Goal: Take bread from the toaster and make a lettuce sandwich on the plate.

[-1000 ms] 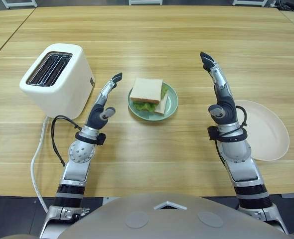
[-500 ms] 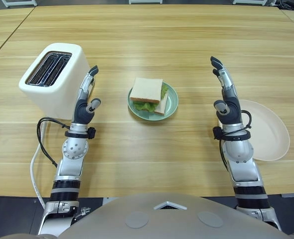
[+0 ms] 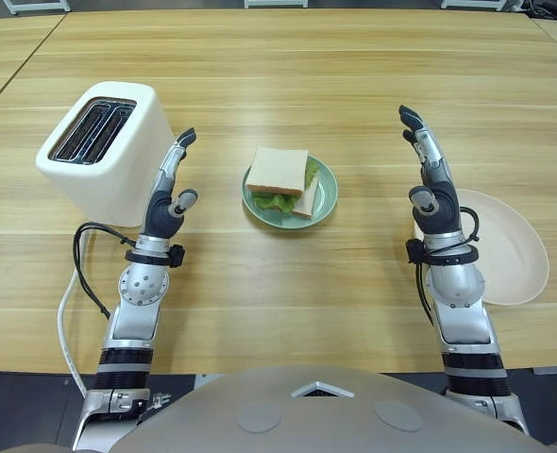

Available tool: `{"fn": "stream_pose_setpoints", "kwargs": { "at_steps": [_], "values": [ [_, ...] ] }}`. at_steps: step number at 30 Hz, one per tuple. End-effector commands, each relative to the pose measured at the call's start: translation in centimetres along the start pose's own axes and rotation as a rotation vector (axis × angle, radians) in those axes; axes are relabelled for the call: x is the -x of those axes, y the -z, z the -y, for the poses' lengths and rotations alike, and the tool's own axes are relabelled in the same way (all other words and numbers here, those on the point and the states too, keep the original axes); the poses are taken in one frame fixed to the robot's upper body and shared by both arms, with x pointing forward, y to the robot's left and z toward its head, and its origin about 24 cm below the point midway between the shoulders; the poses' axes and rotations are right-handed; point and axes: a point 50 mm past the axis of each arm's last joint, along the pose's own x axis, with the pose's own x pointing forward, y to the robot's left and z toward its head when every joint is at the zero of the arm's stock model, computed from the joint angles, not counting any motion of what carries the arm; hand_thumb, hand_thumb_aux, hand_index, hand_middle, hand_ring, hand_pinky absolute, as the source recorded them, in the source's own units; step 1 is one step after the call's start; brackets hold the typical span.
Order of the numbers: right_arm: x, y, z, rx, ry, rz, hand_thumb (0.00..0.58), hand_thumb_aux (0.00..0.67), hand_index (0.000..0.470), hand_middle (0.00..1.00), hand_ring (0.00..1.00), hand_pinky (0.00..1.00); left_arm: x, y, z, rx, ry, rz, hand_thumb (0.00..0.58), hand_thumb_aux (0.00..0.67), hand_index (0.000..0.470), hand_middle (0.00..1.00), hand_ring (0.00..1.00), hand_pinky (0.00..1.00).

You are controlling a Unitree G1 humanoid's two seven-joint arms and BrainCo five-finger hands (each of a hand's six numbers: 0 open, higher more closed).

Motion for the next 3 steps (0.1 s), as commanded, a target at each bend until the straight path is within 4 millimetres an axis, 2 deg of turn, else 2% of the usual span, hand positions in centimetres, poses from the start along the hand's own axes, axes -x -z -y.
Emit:
{"fn": "stream_pose_setpoints", "kwargs": {
  "at_steps": [1, 3],
  "values": [
    [1.04, 0.22, 0.41, 0.000, 0.007, -0.034, 0.000, 0.000, 0.000, 0.00, 0.00, 0.00, -0.38, 0.32, 0.41, 0.030, 0.017, -0.021, 0.000, 0.000, 0.000, 0.00, 0.00, 0.00],
    [1.28, 0.00, 0.75, -0.012, 0.025, -0.046, 0.000, 0.000, 0.000, 0.00, 0.00, 0.00, -0.49, 0.22, 0.48, 0.035, 0.024, -0.021, 0.000, 0.000, 0.000, 0.00, 0.00, 0.00]
  ]
}}
